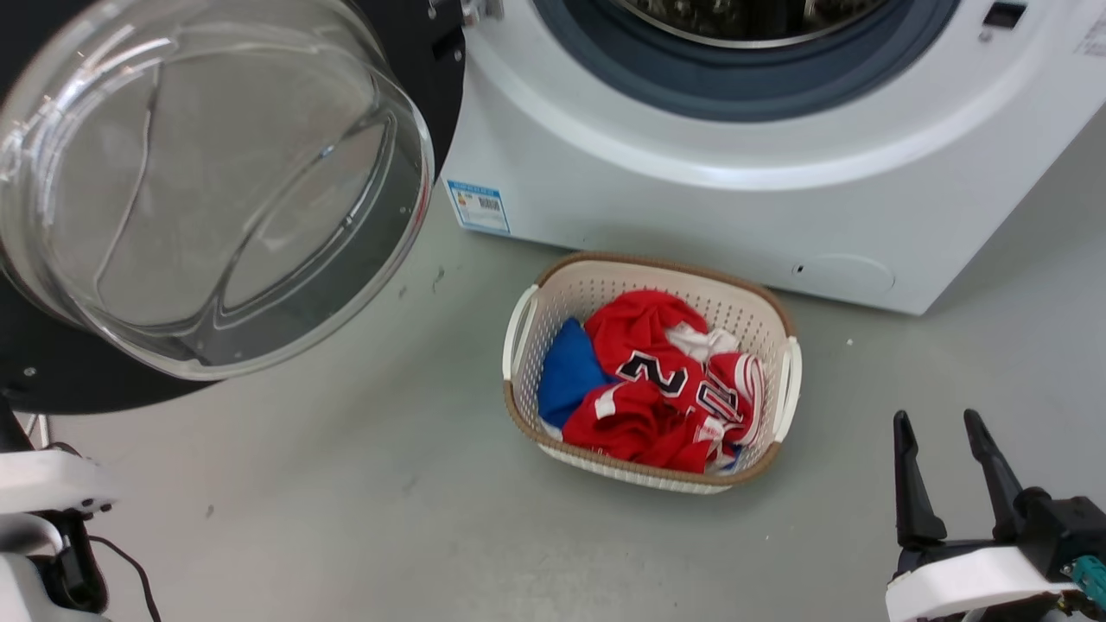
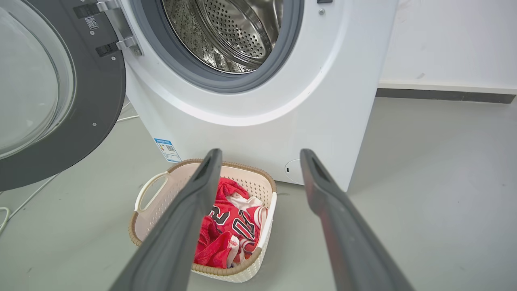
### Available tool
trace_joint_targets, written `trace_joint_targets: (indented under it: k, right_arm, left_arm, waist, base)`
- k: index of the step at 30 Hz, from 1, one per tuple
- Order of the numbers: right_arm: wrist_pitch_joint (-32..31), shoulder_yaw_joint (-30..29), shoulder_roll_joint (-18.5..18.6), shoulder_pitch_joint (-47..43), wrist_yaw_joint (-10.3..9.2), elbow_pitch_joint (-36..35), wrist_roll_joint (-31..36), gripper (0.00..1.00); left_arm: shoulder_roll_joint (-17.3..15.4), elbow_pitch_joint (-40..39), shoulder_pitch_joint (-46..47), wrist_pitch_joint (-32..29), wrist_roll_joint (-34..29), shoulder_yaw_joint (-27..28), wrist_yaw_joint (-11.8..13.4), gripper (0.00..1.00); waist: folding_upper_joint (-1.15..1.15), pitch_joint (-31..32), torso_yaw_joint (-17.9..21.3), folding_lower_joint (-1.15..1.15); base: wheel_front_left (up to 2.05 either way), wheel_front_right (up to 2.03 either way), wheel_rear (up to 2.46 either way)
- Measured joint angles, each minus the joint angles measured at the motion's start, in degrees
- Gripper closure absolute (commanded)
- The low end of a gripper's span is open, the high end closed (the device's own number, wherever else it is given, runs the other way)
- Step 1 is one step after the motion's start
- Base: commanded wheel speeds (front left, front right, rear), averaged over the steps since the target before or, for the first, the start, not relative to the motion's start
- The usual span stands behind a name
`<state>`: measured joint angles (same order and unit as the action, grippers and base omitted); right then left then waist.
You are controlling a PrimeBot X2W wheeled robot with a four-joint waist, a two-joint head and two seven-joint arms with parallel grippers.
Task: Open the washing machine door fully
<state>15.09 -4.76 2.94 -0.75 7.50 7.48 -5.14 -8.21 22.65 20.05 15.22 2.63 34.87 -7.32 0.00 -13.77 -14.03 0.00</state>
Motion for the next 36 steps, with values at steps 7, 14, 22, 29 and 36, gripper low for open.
trace_joint_targets:
  k: [7, 14, 22, 29, 36]
  right_arm:
    - [0.0, 0.3, 0.0, -2.6, 0.00, -0.4, -1.6, 0.00]
    - [0.0, 0.7, 0.0, -5.5, 0.00, -2.1, -2.4, 0.00]
    - [0.0, 0.2, 0.0, -7.1, 0.00, -4.4, -2.9, 0.00]
    - [0.0, 0.3, 0.0, -8.6, 0.00, -5.7, -3.3, 0.00]
    - [0.0, 0.2, 0.0, -8.9, 0.00, -6.0, -3.4, 0.00]
  left_arm:
    - [1.4, -4.1, -5.9, 0.0, -0.9, -3.6, 0.0, 1.00]
    - [2.7, -10.6, -13.0, 0.0, -1.0, -8.3, -0.1, 1.00]
    - [4.5, -17.2, -18.0, 0.0, -2.0, -15.8, -0.1, 1.00]
    - [5.1, -21.0, -22.1, 0.0, -2.5, -23.3, 0.3, 1.00]
    - [5.2, -22.5, -24.9, 0.0, -2.3, -30.3, 0.8, 1.00]
  waist:
    - [0.00, 5.8, 0.7, -0.01]
    - [0.00, 11.7, 2.6, -0.02]
    - [0.00, 14.7, 5.6, -0.01]
    - [0.00, 16.0, 8.1, -0.01]
    - [0.00, 16.3, 10.7, -0.01]
  base:
    - [0.00, 0.00, 0.00]
    - [0.00, 0.00, 0.00]
    - [0.00, 0.00, 0.00]
    - [0.00, 0.00, 0.00]
    - [0.00, 0.00, 0.00]
